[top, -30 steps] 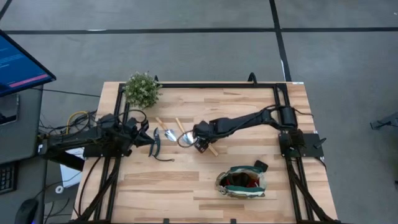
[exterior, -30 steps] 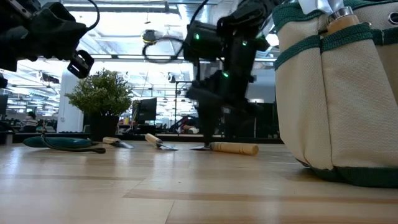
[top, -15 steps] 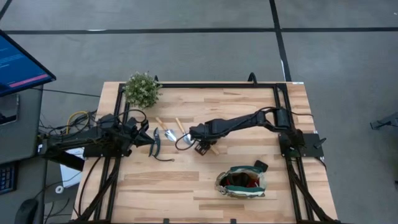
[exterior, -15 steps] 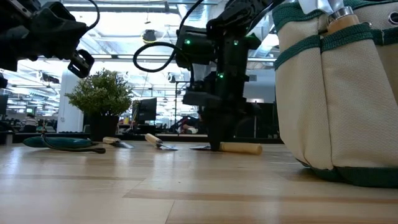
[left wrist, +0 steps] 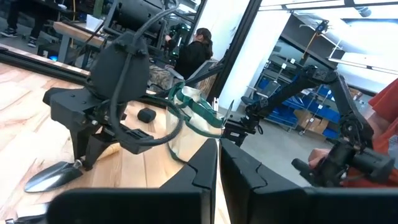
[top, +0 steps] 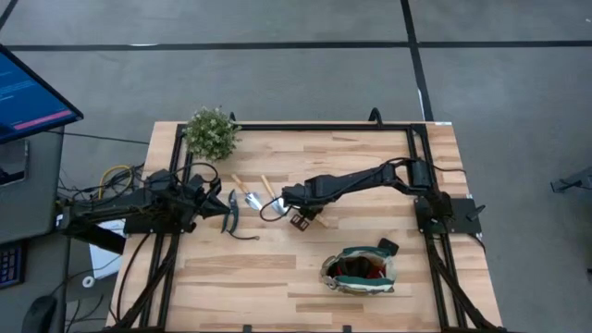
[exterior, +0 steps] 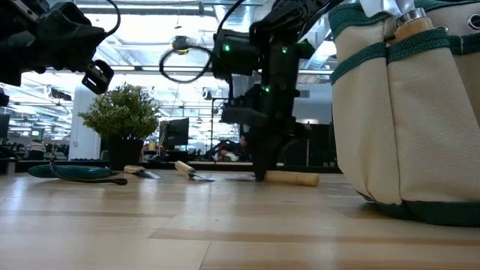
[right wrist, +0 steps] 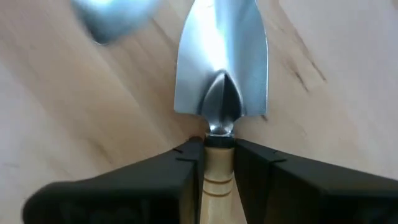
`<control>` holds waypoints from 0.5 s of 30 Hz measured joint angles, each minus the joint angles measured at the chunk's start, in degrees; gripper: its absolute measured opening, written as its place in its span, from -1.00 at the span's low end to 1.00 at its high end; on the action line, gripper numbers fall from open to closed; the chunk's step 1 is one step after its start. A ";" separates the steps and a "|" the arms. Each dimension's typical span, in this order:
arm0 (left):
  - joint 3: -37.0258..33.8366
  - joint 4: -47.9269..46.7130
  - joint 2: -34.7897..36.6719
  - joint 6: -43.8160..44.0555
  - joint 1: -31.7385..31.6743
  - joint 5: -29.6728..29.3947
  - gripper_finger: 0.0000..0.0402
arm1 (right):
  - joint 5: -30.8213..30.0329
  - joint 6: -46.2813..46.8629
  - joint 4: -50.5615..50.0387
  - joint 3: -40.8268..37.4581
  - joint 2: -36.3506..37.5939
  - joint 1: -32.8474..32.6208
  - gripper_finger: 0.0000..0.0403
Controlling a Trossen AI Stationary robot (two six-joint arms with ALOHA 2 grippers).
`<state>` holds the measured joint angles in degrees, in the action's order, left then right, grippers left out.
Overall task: Pick & Place Garden tools in Gardening bag
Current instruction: Put the brown trowel into the gardening bag
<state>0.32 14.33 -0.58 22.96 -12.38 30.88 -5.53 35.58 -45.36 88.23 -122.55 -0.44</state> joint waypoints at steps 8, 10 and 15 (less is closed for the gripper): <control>0.00 0.26 -0.02 0.00 0.00 0.01 -0.91 | -10.23 -0.46 4.19 -1.40 9.08 -1.09 -0.74; 0.00 0.27 -0.02 0.00 0.00 0.01 -0.91 | -11.93 -0.16 5.19 -3.12 12.78 -2.35 -0.74; 0.00 0.30 -0.02 0.00 0.00 0.01 -0.91 | -19.84 3.15 12.52 -12.39 25.26 -8.07 -0.74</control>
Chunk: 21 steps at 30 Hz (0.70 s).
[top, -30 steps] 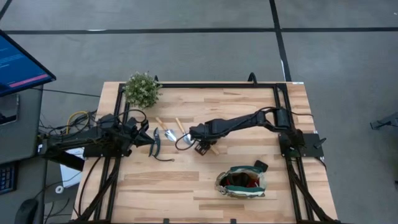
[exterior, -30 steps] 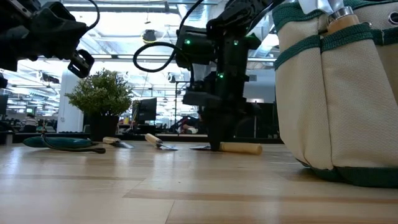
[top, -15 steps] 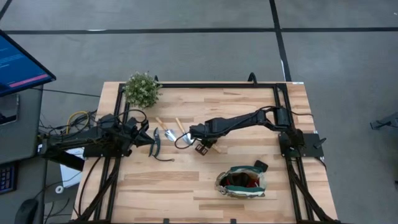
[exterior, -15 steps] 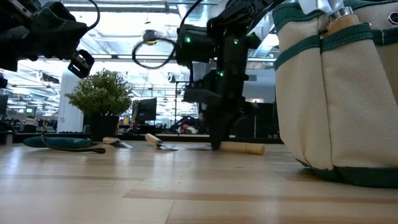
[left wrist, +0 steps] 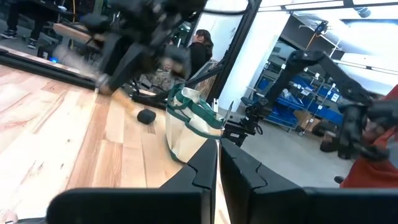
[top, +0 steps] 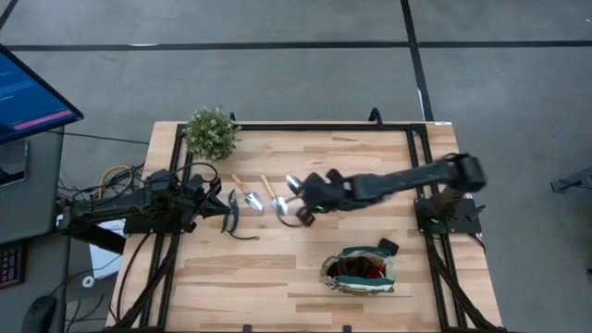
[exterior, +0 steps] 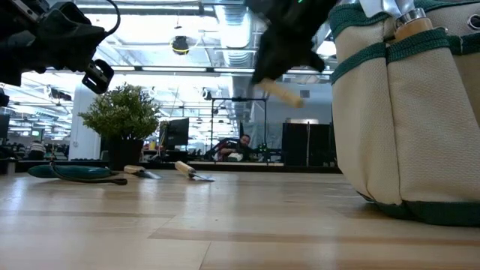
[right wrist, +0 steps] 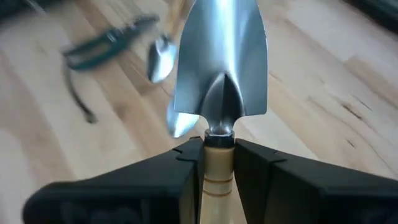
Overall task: Pick & Place Garden tools in Gardening bag
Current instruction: Put the brown trowel into the gardening bag
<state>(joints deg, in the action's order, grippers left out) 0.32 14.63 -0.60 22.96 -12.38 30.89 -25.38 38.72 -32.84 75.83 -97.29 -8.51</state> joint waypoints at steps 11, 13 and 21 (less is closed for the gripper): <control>0.00 0.04 -0.28 0.00 0.00 0.00 -0.91 | -21.62 12.95 15.43 -26.57 22.73 -21.41 -0.74; 0.00 0.03 -0.38 0.00 0.00 0.00 -0.91 | -25.73 14.89 15.28 -28.76 25.27 -25.16 -0.74; 0.00 0.22 -1.54 0.00 0.00 0.00 -0.91 | -36.49 13.66 12.27 -31.45 34.58 -37.51 -0.74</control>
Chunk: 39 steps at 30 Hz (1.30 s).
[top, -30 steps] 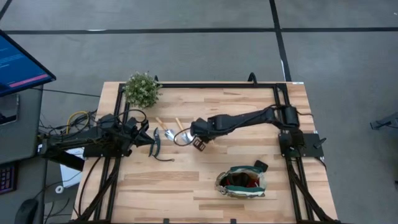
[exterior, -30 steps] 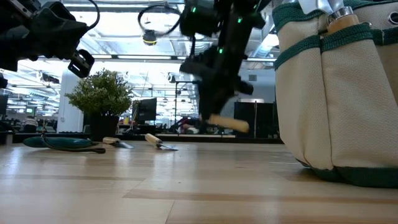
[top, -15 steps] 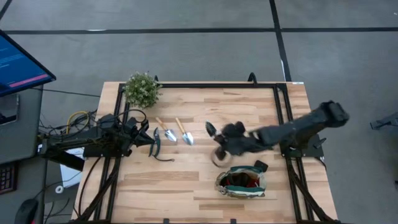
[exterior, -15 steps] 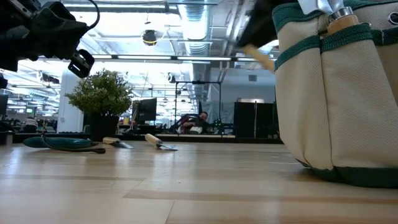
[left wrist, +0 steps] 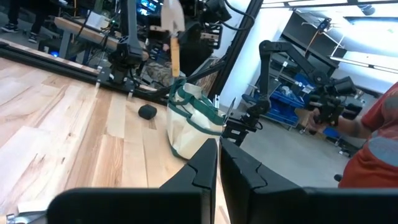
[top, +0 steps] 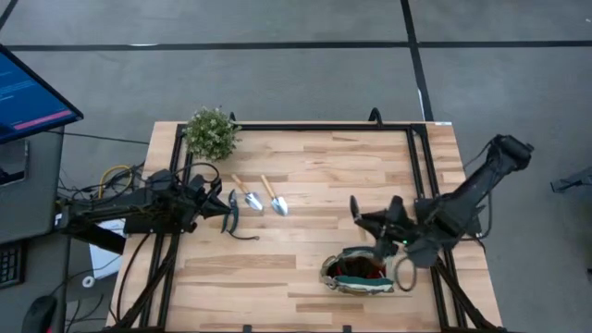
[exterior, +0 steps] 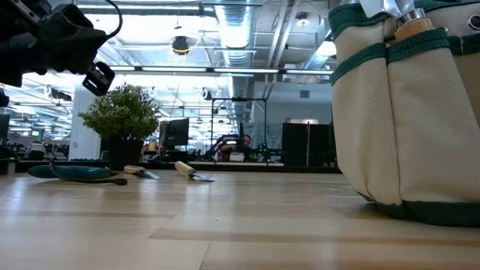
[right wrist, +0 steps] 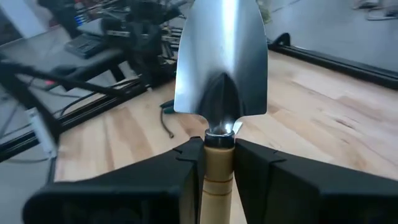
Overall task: Pick & Place Garden tools in Gardening bag
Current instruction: Put the brown trowel into the gardening bag
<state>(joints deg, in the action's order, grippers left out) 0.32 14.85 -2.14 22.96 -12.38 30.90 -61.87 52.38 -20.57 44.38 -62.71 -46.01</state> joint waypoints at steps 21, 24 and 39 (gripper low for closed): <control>0.00 0.64 -9.86 0.00 0.00 0.00 -0.91 | -8.63 23.17 -12.62 0.02 5.41 -30.55 -0.74; 0.00 0.66 -11.57 0.00 -0.02 0.00 -0.91 | -8.63 27.41 -12.49 0.02 5.41 -33.89 -0.74; 0.00 0.29 -10.92 0.02 -0.01 -0.02 -0.91 | -10.27 40.23 -15.49 0.04 -0.19 -40.30 -0.74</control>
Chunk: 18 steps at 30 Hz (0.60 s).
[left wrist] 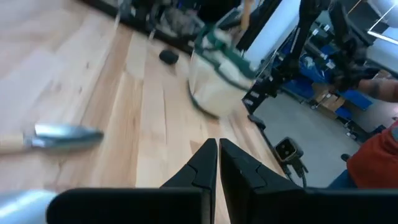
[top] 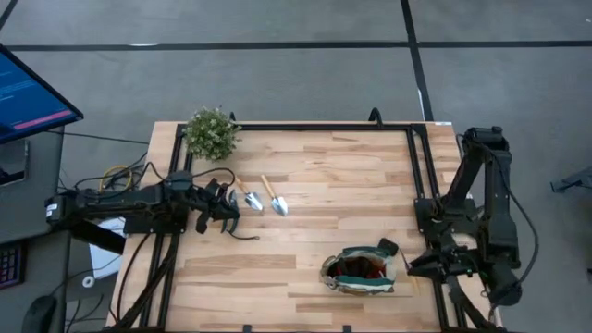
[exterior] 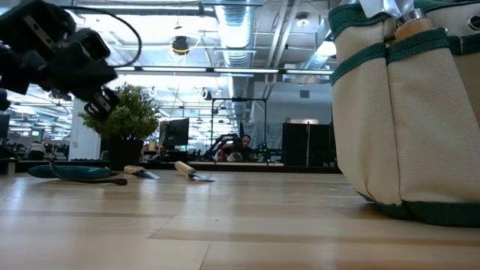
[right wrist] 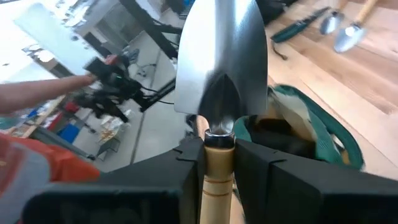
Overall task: Pick & Place Garden tools in Gardening bag
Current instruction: Put the brown trowel into the gardening bag
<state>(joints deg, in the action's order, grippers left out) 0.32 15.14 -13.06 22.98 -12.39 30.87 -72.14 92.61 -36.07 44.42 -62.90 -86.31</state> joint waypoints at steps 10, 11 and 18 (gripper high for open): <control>-0.02 9.24 13.00 -0.04 -0.12 0.75 -0.91 | -11.41 21.09 -9.73 -0.02 -12.42 0.94 -0.74; -0.02 9.55 13.00 -0.04 -0.14 0.74 -0.91 | -14.24 20.93 -9.86 -0.02 -12.65 2.05 -0.74; 0.02 10.32 13.06 -0.03 -0.12 0.87 -0.91 | -17.78 2.28 -4.12 2.60 -11.08 11.68 -0.74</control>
<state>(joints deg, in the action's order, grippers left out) 0.34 25.46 0.00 22.95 -12.51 31.75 -89.92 94.89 -40.18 47.02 -73.97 -74.63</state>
